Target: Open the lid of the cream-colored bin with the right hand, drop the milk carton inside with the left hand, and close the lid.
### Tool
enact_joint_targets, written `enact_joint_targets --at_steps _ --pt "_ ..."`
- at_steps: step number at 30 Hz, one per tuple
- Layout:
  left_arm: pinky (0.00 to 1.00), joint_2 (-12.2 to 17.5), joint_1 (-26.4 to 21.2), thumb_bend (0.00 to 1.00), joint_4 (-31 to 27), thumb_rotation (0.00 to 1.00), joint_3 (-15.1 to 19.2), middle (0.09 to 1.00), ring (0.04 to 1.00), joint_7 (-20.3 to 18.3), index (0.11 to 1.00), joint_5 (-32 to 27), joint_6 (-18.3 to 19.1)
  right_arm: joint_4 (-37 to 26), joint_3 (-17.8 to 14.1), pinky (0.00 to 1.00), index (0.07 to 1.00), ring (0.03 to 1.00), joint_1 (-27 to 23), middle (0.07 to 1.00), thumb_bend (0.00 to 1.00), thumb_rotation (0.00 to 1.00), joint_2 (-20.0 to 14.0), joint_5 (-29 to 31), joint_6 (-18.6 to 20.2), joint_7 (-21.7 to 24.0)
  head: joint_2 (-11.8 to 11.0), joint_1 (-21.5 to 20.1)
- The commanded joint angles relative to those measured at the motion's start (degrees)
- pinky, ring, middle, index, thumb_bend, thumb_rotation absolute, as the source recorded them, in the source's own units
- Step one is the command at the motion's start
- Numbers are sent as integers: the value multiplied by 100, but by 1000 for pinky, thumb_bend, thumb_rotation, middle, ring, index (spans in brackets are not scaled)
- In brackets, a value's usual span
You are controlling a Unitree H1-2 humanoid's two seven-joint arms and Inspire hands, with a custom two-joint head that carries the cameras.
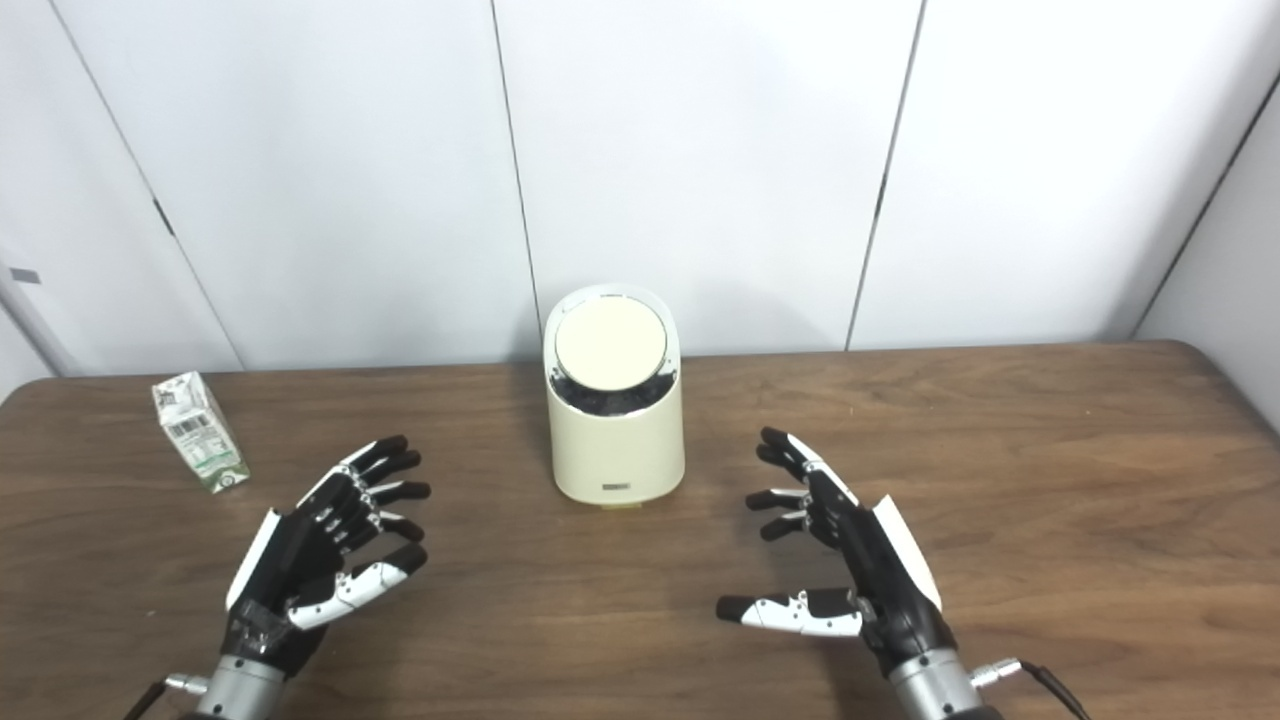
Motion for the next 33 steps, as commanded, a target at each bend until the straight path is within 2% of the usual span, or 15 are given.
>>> enact_joint_targets --at_steps 1,4,8,14,17,20,23,27,31,33 --pt "555 17 -91 725 26 178 10 833 742 -7 869 -73 -132 -183 -28 587 888 721 -122 876 699 122 23 52 -80 -83 -19 20" --pt "556 29 -110 720 69 178 3 836 744 -35 872 -76 -164 -136 -22 605 888 728 -152 876 701 141 31 3 -138 -114 -51 28" --pt "543 15 -144 716 166 184 14 831 735 -36 871 -53 -250 -182 -7 643 889 771 -258 888 684 247 62 -207 -67 -178 -85 -2" --pt "544 17 -230 712 414 185 -3 823 732 -68 871 -13 -447 -406 -19 706 912 839 -713 895 707 328 -4 -670 417 -168 -196 -41" --pt "541 25 -269 698 541 160 -17 824 731 -113 872 -36 -532 -492 -51 780 933 883 -1063 914 739 390 -44 -850 885 -109 -266 -80" --pt "545 26 -289 699 619 161 -10 825 737 -124 871 -25 -572 -471 -55 805 937 901 -1454 928 785 434 -90 -1005 1260 -103 -305 -103" --pt "549 34 -314 699 699 166 -12 829 741 -163 873 -63 -606 -437 -4 830 935 910 -1863 930 790 440 -149 -1109 1587 -47 -354 -122" --pt "555 35 -321 709 730 172 -18 833 742 -150 873 -24 -610 -405 31 849 936 938 -2384 982 802 405 -180 -1107 2018 37 -392 -89" --pt "555 25 -319 712 755 178 -11 828 739 -117 870 17 -645 -354 144 762 954 886 -2921 940 794 436 -265 -1232 2452 170 -392 -89" --pt "556 20 -312 713 748 181 -6 827 738 -109 868 6 -641 -355 176 729 946 869 -3124 926 785 380 -242 -1248 2604 184 -378 -148"
